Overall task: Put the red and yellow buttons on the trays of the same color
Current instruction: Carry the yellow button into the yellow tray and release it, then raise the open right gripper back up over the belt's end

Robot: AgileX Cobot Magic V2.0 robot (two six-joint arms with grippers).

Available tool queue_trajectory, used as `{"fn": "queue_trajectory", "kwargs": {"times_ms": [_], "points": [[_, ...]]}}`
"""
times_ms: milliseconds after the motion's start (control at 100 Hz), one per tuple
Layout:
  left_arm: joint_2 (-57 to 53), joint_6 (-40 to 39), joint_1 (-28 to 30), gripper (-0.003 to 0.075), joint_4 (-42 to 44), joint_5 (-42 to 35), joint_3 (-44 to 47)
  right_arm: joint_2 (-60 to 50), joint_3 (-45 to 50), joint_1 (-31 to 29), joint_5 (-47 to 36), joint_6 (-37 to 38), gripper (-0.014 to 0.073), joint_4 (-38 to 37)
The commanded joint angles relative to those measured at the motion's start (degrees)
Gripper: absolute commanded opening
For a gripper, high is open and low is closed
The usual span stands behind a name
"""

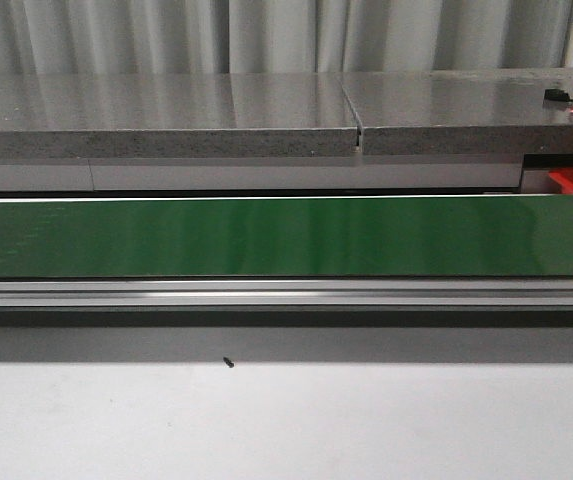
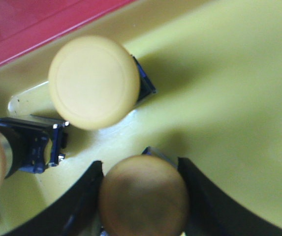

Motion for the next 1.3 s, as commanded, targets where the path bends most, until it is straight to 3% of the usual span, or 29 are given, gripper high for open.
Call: {"fn": "queue_trajectory", "kwargs": {"times_ms": [0, 120, 300, 390, 760, 1140, 1290], "points": [[0.4, 0.0, -0.5, -0.0020, -1.0, -4.0, -1.6, -1.5, -1.2, -0.4, -1.5, -0.1, 0.0216, 0.1], [0.4, 0.0, -0.5, -0.0020, -1.0, -4.0, -1.6, -1.5, -1.2, -0.4, -1.3, -0.2, 0.0264, 0.1], [0.4, 0.0, -0.5, -0.0020, -1.0, -4.0, -1.6, -1.6, -1.2, -0.4, 0.1, -0.2, 0.0493, 0.1], [0.4, 0.0, -0.5, -0.0020, -1.0, -4.0, -1.6, -2.3, -1.2, -0.4, 0.2, -0.2, 0.0554, 0.1], [0.4, 0.0, -0.5, -0.0020, -1.0, -4.0, -1.6, -12.0, -1.5, 1.8, -3.7, -0.2, 0.0548, 0.8], [0.4, 0.0, -0.5, -0.0020, -1.0, -4.0, -1.6, -25.3, -1.2, 23.4, -7.3, -3.0, 0.0538, 0.8], [0.4, 0.0, -0.5, -0.0020, -1.0, -4.0, -1.6, -30.5, 1.3, 29.3, -8.4, -3.0, 0.0538, 0.7]]}}
